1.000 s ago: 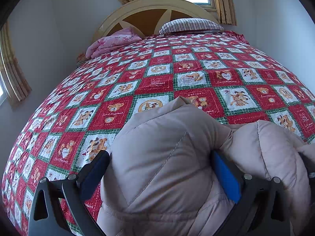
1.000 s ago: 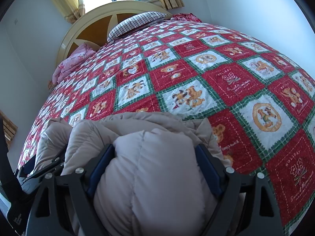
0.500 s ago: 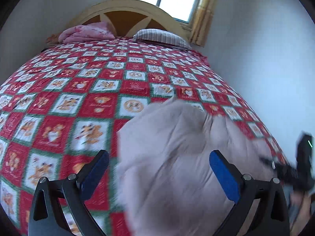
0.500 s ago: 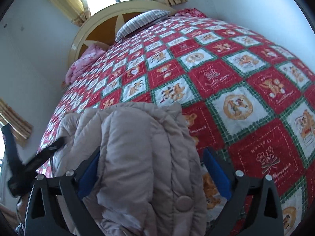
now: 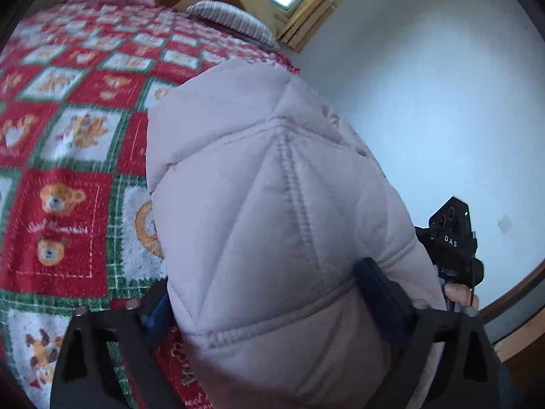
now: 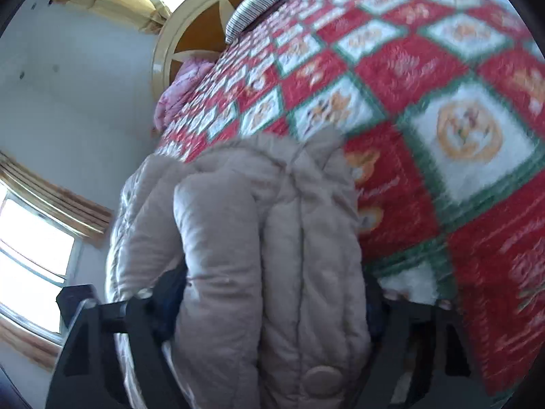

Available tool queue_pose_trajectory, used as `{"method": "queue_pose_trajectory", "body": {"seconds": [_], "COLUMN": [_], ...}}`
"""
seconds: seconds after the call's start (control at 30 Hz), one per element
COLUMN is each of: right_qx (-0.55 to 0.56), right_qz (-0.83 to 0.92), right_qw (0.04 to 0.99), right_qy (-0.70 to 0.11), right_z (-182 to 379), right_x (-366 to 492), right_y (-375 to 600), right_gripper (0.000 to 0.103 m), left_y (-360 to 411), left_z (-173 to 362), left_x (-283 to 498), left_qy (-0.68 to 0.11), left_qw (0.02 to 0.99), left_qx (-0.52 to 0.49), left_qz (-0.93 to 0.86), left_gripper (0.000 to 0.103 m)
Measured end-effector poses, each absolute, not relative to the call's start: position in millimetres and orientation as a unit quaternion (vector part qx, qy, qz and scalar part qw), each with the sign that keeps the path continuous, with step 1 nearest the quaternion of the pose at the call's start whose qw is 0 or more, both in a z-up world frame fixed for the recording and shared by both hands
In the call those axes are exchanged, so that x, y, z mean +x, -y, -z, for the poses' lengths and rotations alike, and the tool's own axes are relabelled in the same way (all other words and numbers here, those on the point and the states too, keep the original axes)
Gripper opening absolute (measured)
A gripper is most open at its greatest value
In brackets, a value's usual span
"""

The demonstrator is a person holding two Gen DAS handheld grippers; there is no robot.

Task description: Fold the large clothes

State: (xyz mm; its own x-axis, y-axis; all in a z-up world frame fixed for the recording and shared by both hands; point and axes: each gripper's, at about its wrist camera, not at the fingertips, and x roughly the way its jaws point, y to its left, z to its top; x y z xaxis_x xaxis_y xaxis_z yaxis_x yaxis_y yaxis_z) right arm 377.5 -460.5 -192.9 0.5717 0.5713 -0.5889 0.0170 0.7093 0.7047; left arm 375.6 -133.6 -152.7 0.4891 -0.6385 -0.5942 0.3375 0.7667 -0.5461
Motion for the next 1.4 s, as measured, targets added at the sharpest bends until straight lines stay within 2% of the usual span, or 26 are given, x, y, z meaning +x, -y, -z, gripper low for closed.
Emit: {"method": "queue_pose_trajectory", "body": {"seconds": [0.07, 0.17, 0.3, 0.43, 0.67, 1.4], "right_qx": [0.348, 0.336, 0.34, 0.326, 0.306, 0.264], "right_qz": [-0.179, -0.18, -0.194, -0.219, -0.283, -0.418], "right_qw": [0.816, 0.829, 0.833, 0.837, 0.834, 0.761], "right_qy": [-0.426, -0.41, -0.391, -0.38, -0.361, -0.42], "right_z": [190, 178, 159, 137, 105, 117], "right_x": [372, 358, 337, 321, 318, 356], "right_y": [457, 446, 430, 396, 318, 89], "right_gripper": [0.059, 0.042, 0.033, 0.031, 0.03, 0.029], "left_y": [137, 131, 114, 85, 19, -161], "left_z": [142, 126, 97, 66, 44, 57], "left_x": [368, 356, 328, 302, 266, 220], "left_qy": [-0.403, -0.39, -0.359, -0.325, -0.298, -0.306], "left_qw": [0.852, 0.861, 0.88, 0.898, 0.923, 0.942], "left_qx": [-0.161, -0.145, -0.122, -0.107, -0.101, -0.121], "left_qz": [0.292, 0.291, 0.287, 0.276, 0.22, 0.06], "left_gripper": [0.077, 0.071, 0.069, 0.069, 0.067, 0.067]}}
